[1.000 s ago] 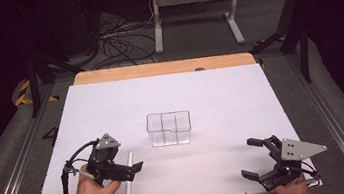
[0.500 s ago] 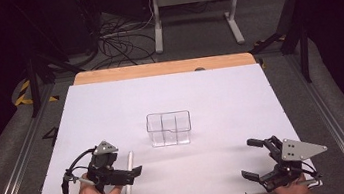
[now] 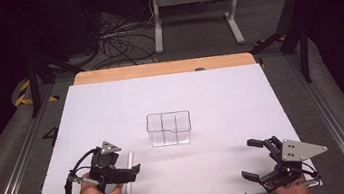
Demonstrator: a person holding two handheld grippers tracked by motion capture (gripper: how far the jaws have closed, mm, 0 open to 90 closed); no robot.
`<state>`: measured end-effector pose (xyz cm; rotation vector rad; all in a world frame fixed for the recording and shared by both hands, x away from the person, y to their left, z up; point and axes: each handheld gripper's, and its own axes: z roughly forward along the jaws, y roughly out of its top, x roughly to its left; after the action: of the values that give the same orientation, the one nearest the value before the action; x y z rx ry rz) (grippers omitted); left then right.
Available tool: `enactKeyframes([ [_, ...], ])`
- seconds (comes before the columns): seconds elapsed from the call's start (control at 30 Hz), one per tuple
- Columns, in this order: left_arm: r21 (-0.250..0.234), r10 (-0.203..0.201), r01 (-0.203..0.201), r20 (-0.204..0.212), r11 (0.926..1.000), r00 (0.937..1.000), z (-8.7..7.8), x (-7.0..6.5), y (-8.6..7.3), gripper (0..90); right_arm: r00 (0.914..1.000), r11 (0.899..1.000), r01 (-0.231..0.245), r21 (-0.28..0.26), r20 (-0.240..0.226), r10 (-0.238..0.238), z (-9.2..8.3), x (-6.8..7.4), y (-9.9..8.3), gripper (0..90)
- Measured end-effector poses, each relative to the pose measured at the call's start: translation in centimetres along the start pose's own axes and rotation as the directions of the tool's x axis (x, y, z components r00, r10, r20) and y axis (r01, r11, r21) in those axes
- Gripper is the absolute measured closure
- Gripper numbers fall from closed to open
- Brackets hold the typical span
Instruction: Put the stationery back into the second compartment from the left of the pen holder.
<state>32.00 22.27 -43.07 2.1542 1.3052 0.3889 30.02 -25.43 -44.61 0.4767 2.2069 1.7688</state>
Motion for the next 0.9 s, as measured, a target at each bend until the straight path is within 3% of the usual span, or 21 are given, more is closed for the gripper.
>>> enactKeyframes([
  [0.3, 0.071, -0.021, 0.023, -0.027, 0.9973, 0.9994, 1.0, -0.2, 0.2, 18.9, 1.0, 1.0, 0.003, -0.005, 0.0, -0.003, -0.1, 0.0, 0.0, 4.6],
  [0.47, 0.139, -0.058, 0.066, -0.056, 0.9881, 0.9967, 1.5, -0.4, 0.4, 27.9, 1.0, 1.0, 0.002, -0.004, -0.001, -0.002, -0.1, 0.1, 0.0, 4.6],
  [0.7, 0.156, -0.042, 0.053, -0.079, 0.9864, 0.996, 1.7, -0.8, 0.6, 33.4, 1.0, 1.0, 0.003, -0.004, -0.002, -0.003, -0.1, 0.1, 0.0, 4.6],
  [0.9, 0.169, -0.036, 0.048, -0.072, 0.9845, 0.9968, 1.8, -1.1, 0.6, 45.5, 1.0, 1.0, 0.004, -0.003, -0.002, -0.004, -0.1, 0.1, 0.0, 4.6],
])
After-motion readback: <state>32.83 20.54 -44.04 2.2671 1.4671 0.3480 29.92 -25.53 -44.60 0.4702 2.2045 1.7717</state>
